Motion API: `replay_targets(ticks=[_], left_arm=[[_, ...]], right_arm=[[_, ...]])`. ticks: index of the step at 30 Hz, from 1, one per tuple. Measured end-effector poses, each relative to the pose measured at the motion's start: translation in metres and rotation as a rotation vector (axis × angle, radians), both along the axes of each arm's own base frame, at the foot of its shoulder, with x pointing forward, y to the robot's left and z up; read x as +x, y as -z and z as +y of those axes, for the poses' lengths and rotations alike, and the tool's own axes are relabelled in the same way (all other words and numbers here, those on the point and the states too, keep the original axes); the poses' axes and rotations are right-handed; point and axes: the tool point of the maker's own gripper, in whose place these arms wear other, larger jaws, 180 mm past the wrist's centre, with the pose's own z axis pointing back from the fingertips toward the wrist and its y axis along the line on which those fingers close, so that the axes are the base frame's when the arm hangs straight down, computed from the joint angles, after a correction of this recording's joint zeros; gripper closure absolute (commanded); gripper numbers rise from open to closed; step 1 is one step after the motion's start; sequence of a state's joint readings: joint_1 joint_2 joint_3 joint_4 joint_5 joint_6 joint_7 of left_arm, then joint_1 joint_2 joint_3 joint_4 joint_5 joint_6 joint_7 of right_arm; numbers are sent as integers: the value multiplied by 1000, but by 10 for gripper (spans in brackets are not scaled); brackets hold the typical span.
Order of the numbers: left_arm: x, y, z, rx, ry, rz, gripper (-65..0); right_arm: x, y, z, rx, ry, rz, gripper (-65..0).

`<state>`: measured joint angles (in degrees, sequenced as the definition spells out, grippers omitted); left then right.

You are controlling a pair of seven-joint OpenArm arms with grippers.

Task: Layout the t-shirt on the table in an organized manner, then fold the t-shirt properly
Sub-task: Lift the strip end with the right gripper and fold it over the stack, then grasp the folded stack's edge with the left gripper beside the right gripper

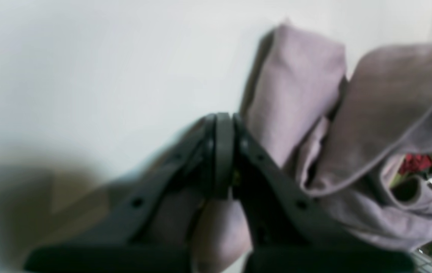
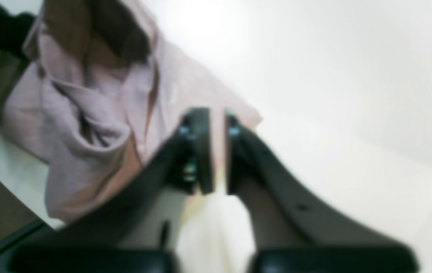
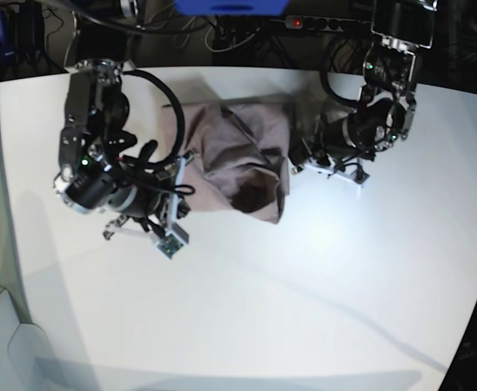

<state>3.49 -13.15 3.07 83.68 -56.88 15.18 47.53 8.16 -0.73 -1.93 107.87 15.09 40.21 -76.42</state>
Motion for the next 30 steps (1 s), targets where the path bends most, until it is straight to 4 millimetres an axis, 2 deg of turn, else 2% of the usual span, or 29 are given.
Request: replay_targets(ticks=[4,8,10,14,16,19,21,27,30], left_arm=[[1,0,2,5,-3,-2,0],[1,0,2,3,-3,-2,0],[1,0,2,4,-3,-2,0],[1,0,2,5,-5,-4,0],[0,-1,5,-1,-15,-1,0],[-1,-10,26,6,-78,-27,0],[1,-19,47,13,-139,-53,0],[-2,-42,113,59,-253,-77,0],[-22,-37,141,67,-316,-31,0]], right_arm=[[-16,17,-7,-16,6,50,0],[-30,29,-3,-21,-8,92,0],[-37,32,10,-21,-52,101,0],[-67,40,57,-28,-234,130,0],[-82,37,77,-45,-340,106,0],[-102,19,101,-10,-443,41,0],[-109,19,107,-8,-468,46,0],[-100,19,98,-28,-443,35,0],[-87,17,84,-25,-370,29,0]])
